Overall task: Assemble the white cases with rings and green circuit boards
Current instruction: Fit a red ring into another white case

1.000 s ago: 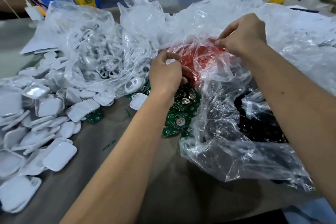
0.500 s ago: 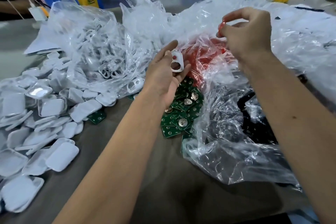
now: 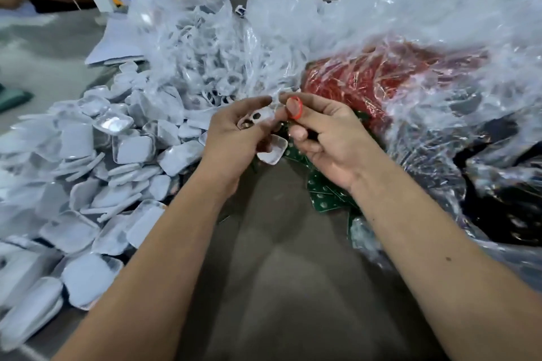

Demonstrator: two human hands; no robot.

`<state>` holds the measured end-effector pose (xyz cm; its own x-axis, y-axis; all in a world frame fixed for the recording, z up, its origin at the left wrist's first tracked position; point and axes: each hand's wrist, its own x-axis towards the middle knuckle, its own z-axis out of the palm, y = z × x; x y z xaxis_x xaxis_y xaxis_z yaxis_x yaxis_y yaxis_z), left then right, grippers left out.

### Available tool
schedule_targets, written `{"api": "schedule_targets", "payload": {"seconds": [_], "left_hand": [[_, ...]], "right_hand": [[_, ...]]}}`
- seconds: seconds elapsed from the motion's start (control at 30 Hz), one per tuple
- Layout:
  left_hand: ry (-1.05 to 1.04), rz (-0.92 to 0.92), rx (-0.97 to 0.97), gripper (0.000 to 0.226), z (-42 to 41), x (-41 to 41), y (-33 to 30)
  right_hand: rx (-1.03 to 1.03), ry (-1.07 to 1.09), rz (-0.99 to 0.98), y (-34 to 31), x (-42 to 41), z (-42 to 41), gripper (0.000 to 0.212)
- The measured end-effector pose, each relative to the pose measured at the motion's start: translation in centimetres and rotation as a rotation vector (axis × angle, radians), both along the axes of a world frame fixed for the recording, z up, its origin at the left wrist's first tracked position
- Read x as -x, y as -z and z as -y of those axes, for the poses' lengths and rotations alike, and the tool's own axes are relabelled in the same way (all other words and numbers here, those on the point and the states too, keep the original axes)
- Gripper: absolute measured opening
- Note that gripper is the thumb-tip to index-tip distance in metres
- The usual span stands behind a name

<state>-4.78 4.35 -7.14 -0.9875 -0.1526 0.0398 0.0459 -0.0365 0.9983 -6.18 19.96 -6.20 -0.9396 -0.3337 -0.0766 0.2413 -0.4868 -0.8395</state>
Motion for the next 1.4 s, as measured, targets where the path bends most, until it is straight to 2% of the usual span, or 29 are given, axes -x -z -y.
{"api": "schedule_targets", "payload": {"seconds": [0.13, 0.23, 0.37, 0.47, 0.6, 0.67, 0.83, 0.93, 1.03, 1.1, 1.23, 1.4], "left_hand": [[-0.026, 0.018, 0.027, 0.028, 0.0, 0.6, 0.5], [-0.005, 0.005, 0.006, 0.026, -0.1, 0.6, 0.6], [0.027, 0.006, -0.119, 0.025, -0.4, 0.4, 0.3], [0.074, 0.007, -0.175, 0.035, -0.3, 0.3, 0.1], [0.137, -0.040, -0.086, 0.043, -0.5, -0.1, -0.1], [0.148, -0.064, -0.052, 0.038, -0.6, -0.4, -0.2], [0.175, -0.100, -0.030, 0.009, -0.8, -0.8, -0.4], [0.188, -0.151, 0.044, 0.006, -1.2, -0.8, -0.3], [0.173, -0.168, 0.065, 0.004, -1.3, -0.7, -0.2], [0.166, -0.134, 0.012, 0.005, -1.3, -0.6, -0.2], [0.147, 0.006, -0.123, 0.020, -1.3, -0.6, -0.6], [0.221, 0.170, -0.351, 0.019, -1.0, -0.6, -1.3]], "right_hand": [[0.001, -0.050, -0.042, 0.3, 1.1, -1.7, 0.012], [-0.075, -0.035, -0.124, 0.5, 1.2, -2.0, 0.012], [-0.330, 0.198, -0.315, 0.8, 0.9, -1.3, 0.004], [-0.504, 0.352, -0.470, 1.0, 0.6, -1.2, 0.003], [-0.637, 0.463, -0.624, 1.0, 0.1, -1.4, 0.003], [-0.657, 0.487, -0.634, 0.8, 0.0, -1.5, 0.002], [-0.725, 0.527, -0.664, 0.7, -0.1, -1.3, 0.001], [-0.752, 0.546, -0.697, 0.8, 0.0, -1.3, 0.002], [-0.757, 0.556, -0.719, 0.7, 0.1, -1.2, 0.002], [-0.723, 0.522, -0.693, 0.7, 0.2, -1.2, 0.003], [-0.553, 0.344, -0.534, 0.6, 0.3, -1.2, 0.007], [-0.331, 0.152, -0.415, 0.4, 0.5, -1.7, 0.013]]}}
